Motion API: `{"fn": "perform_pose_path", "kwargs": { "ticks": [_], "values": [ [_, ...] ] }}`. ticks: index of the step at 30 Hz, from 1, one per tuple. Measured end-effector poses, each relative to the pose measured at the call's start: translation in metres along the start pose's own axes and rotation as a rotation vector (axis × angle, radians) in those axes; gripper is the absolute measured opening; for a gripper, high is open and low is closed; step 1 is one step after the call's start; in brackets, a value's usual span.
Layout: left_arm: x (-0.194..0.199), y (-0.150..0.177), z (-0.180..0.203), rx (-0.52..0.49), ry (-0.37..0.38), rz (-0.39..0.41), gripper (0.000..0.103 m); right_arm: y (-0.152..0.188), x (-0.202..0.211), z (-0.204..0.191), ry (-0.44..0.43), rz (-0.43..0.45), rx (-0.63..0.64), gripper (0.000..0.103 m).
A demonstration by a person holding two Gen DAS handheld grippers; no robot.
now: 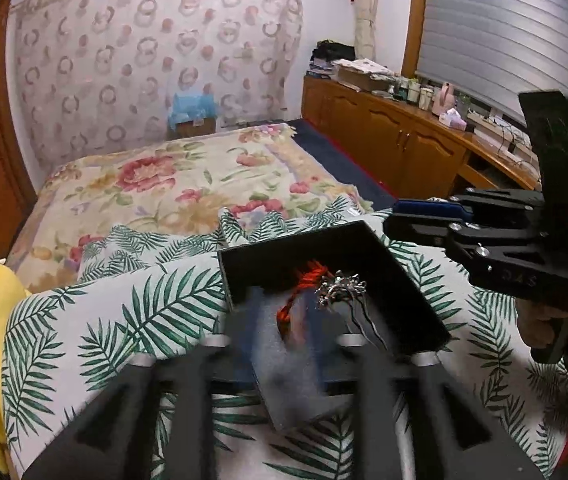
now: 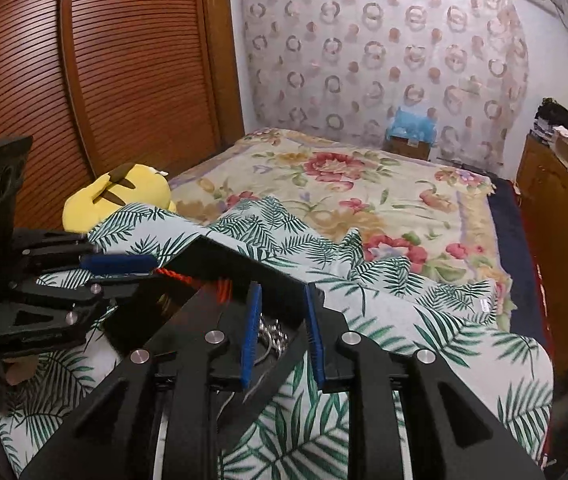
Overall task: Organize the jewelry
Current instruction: 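Carry both held pieces over the black box and open both tools, then return the left tool to the pile and grasp the pearl necklace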
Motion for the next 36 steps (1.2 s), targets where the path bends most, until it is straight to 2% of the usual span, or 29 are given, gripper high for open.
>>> {"fn": "perform_pose_path", "kwargs": {
  "ticks": [12, 14, 16, 28, 36],
  "values": [
    [0.036, 0.02, 0.016, -0.002, -0.003, 0.02, 0.036, 0.045, 0.048, -0.012, 0.01, 0.01, -0.011, 0.024],
    [0.04, 0.023, 0.018, -0.001, -0.002, 0.02, 0.039, 0.054, 0.054, -0.014, 0.009, 0.004, -0.01, 0.024],
    [0.047, 0.032, 0.024, -0.004, 0.0, 0.022, 0.044, 0.063, 0.059, -0.015, 0.014, -0.004, -0.008, 0.024],
    [0.075, 0.092, 0.058, 0.014, 0.029, -0.008, 0.044, 0.133, 0.076, -0.034, 0.02, -0.07, -0.02, 0.024],
    [0.085, 0.11, 0.089, 0.002, 0.074, -0.016, 0.044, 0.164, 0.094, -0.038, 0.048, -0.061, -0.053, 0.024]
  ]
}}
Point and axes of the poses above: each gripper's, at about its wrist camera, not at the fingertips, and x roughly against the way its jaws point, z to its right, y to its underside, the point moved 10 cm from there along -x, roughly the way its jaws point, and after that the axes turned 15 degrees about -x, right-handed, at the moved point
